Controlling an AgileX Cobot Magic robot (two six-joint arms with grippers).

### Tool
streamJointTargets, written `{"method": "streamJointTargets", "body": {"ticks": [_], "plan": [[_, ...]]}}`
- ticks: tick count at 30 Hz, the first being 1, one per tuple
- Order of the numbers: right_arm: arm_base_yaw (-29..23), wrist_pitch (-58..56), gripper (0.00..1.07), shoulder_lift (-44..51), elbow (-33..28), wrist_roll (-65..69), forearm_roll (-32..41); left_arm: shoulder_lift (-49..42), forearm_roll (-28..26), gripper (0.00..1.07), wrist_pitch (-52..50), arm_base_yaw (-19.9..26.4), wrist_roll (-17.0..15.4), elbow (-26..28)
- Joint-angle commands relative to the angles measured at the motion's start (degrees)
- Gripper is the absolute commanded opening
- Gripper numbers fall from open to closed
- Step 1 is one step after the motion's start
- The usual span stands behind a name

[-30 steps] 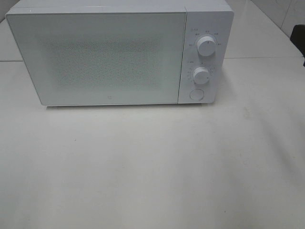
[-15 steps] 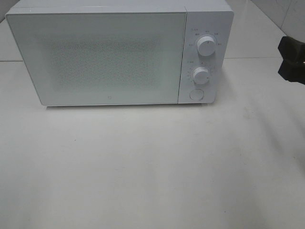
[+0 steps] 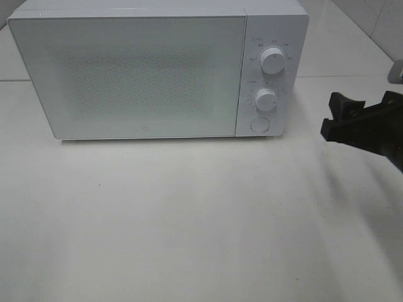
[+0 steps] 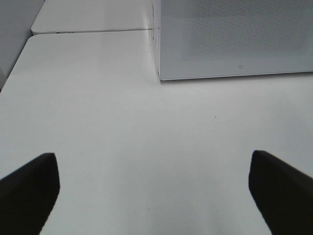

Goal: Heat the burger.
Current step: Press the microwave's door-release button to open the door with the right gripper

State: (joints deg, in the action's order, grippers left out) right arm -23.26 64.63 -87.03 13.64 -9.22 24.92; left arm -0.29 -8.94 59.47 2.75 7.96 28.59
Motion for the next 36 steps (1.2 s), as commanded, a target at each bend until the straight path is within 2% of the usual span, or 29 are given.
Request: {"method": "streamJointTargets", "body": {"ticks": [1, 3, 5, 6, 7, 11, 15, 23, 30, 32, 35, 36], "plan": [[-3.8, 3.7, 0.74, -2.4, -0.1, -1.5, 4.2, -1.2, -0.3, 0.98, -0.4, 0.2, -0.3, -0.1], [-8.4, 6.2, 0.74, -5.3, 0.1, -1.5, 8.5, -1.2, -0.3, 0.98, -0.4, 0.2, -0.3, -0.1], [-9.9, 7.0, 0.74, -6.2, 0.1, -1.5, 9.7, -1.2, -0.3, 0.98, -0.4, 0.2, -0.3, -0.1], [-12.7, 7.6, 0.74, -7.8, 0.1, -1.5, 11.9, -1.2, -0.3, 0.98, -0.4, 0.2, -0.3, -0.1], [-12.7, 7.6, 0.74, -7.8, 0.1, -1.5, 11.9, -1.2, -0.3, 0.98, -0.4, 0.2, -0.3, -0.1], [-18.7, 8.3, 0.74, -10.4, 1.5, -1.4, 17.9, -1.2, -0.3, 0.98, -0.4, 0.2, -0.3, -0.1], [-22.1, 8.1, 0.74, -12.2, 3.7, -1.4, 19.3, -1.2, -0.3, 0.98, -0.4, 0.2, -0.3, -0.1], [-23.8, 6.5, 0.74, -12.5, 6.9, -1.3, 19.3, -1.2, -0.3, 0.98, -0.4, 0.2, -0.3, -0.1], [-23.8, 5.8, 0.71, -12.5, 6.9, 6.1, 19.3, -1.2, -0.3, 0.98, -0.4, 0.2, -0.3, -0.1], [-23.8, 5.2, 0.62, -12.5, 6.9, 18.2, 19.3, -1.2, -0.3, 0.98, -0.4, 0.2, -0.3, -0.1], [-23.8, 5.2, 0.58, -12.5, 6.9, 21.6, 19.3, -1.2, -0.3, 0.98, -0.4, 0.2, -0.3, -0.1], [-23.8, 5.2, 0.50, -12.5, 6.9, 28.2, 19.3, -1.2, -0.3, 0.98, -0.4, 0.2, -0.3, -0.1]]}}
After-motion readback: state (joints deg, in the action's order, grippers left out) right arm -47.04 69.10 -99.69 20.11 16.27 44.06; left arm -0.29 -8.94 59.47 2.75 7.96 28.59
